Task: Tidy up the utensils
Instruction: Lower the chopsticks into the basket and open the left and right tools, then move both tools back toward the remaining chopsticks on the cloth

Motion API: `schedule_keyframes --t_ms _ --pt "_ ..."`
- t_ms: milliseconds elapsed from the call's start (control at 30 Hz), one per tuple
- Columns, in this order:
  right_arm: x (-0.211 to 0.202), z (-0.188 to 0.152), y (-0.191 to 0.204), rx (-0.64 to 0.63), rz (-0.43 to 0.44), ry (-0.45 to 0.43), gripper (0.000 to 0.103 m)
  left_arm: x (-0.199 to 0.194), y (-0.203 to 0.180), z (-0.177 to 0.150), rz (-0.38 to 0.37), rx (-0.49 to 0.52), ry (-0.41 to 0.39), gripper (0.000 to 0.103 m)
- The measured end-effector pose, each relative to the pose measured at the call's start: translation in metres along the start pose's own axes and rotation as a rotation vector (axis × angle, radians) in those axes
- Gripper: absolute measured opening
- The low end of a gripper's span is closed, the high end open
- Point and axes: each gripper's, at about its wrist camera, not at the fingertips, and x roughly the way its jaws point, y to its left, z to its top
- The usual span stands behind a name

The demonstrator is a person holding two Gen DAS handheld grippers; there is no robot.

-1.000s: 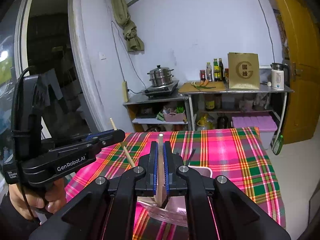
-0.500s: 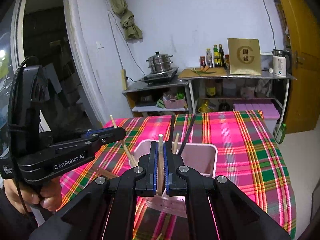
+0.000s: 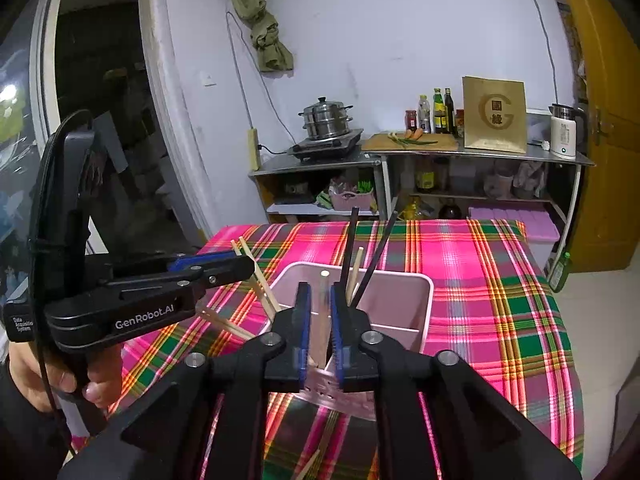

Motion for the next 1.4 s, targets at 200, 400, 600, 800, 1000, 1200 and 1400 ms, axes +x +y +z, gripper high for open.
schedule_keyframes --t_ms 200,400,600,800,1000,1200,1400 --pt "-0.021 -0.001 0.003 -0.010 -0.003 -0.027 0.014 -0.026 0.001 -0.003 -0.010 -0.010 -0.053 0.026" --pt "-0.053 -0.010 0.007 -0.020 -0.013 -0.063 0.015 -0.063 0.000 -0.018 -0.015 -0.022 -0.117 0.028" --pt "-0.078 -0.034 0.010 -0.020 -0.021 -0.068 0.015 -0.095 -0.004 -0.047 -0.029 -0.038 -0.165 0.029" --pt "-0.100 -0.065 0.011 -0.015 -0.013 -0.059 0.015 -0.111 -0.009 -0.085 -0.033 -0.049 -0.174 0.029" --pt "-0.111 -0.099 0.006 0.011 -0.019 -0.023 0.016 -0.101 -0.018 -0.134 -0.059 -0.056 -0.117 0.029" --pt "-0.117 -0.133 -0.006 0.058 -0.035 0.013 0.016 -0.085 -0.023 -0.173 -0.075 -0.068 -0.049 0.029" --pt "-0.108 -0.153 -0.017 0.092 -0.060 0.075 0.016 -0.068 -0.027 -0.190 -0.091 -0.083 0.005 0.029"
